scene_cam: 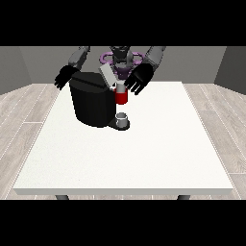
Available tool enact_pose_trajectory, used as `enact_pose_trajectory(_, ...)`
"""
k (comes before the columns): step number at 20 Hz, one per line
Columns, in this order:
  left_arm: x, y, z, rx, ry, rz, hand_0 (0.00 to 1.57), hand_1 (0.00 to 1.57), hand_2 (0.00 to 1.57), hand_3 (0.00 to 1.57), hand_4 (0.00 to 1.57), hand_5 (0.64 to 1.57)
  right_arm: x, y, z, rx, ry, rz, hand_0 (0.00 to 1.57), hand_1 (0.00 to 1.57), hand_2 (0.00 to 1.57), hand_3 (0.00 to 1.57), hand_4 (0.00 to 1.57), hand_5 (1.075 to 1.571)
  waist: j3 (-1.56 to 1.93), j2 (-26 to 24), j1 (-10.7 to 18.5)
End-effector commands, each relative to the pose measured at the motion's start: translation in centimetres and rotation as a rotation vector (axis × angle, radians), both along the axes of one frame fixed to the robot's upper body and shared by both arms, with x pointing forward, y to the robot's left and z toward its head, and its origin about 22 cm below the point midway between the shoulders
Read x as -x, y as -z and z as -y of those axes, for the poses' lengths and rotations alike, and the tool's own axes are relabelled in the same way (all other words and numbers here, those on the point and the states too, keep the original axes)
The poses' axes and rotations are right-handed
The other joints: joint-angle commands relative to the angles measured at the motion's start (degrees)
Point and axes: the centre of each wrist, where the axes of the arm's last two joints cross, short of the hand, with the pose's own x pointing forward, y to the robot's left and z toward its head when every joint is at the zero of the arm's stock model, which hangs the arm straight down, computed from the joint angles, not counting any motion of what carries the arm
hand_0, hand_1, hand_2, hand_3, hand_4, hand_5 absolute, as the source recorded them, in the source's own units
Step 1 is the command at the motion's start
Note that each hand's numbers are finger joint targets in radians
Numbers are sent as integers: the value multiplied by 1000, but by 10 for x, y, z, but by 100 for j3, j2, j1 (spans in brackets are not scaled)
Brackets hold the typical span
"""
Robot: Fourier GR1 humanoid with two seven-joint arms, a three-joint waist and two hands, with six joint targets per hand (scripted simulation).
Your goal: Insert the coffee pod into the coffee machine and close the lid
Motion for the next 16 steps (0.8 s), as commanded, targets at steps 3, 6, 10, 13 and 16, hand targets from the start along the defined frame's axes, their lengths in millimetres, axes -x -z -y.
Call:
enact_pose_trajectory(3,-1,3,23,-94,57,-31,567,567,810,640,235,1571,-15,-11,1,-8,33,1,0,0,0,0,463,1571,-12,31,168)
enact_pose_trajectory(6,2,18,-11,-117,37,-102,0,0,0,0,0,1571,9,10,-8,-4,-28,-36,0,0,0,0,459,1571,-13,-166,-35)
enact_pose_trajectory(10,-1,-4,-2,-127,6,-83,0,0,0,0,0,1571,3,8,-5,-4,-5,-34,0,0,0,0,411,1571,-12,-147,-90)
enact_pose_trajectory(13,1,-6,-4,-111,50,-41,0,0,0,0,0,1571,-3,2,3,6,20,6,0,0,0,0,435,1571,-12,-26,83)
enact_pose_trajectory(16,1,1,5,-129,52,-83,0,0,0,0,0,1571,2,19,19,14,38,-58,0,0,0,0,360,1571,-12,-270,209)
